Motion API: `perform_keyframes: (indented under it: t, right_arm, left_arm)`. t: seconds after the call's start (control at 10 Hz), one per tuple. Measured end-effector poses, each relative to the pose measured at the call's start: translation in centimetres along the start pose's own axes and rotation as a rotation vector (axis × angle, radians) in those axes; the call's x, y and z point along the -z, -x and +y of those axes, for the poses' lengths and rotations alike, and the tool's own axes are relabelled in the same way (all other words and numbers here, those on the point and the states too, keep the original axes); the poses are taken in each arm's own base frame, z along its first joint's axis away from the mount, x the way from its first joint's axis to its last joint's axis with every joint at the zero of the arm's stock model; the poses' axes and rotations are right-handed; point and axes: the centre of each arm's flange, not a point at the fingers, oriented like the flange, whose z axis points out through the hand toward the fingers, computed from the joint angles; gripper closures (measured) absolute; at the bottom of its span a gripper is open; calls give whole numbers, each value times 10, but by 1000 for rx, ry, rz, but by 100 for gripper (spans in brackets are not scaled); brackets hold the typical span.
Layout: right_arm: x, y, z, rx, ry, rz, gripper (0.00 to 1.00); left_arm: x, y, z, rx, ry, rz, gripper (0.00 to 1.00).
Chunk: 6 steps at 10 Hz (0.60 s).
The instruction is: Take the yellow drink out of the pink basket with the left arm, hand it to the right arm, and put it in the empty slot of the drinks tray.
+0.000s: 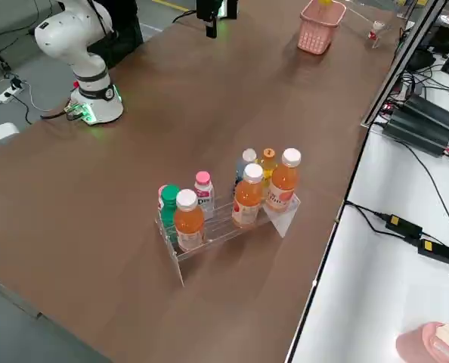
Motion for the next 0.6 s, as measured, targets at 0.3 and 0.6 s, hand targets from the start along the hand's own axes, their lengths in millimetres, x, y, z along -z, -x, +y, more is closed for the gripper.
perform_keyframes:
  t: [0.3,0.6]
  right_arm:
    - [0,0,0,0,0,0,1]
    - [0,0,0,0,0,0,1]
  left_arm:
    - [-16,16,45,49,0,-28,66]
    - [-25,37,95,17,-3,-32,66]
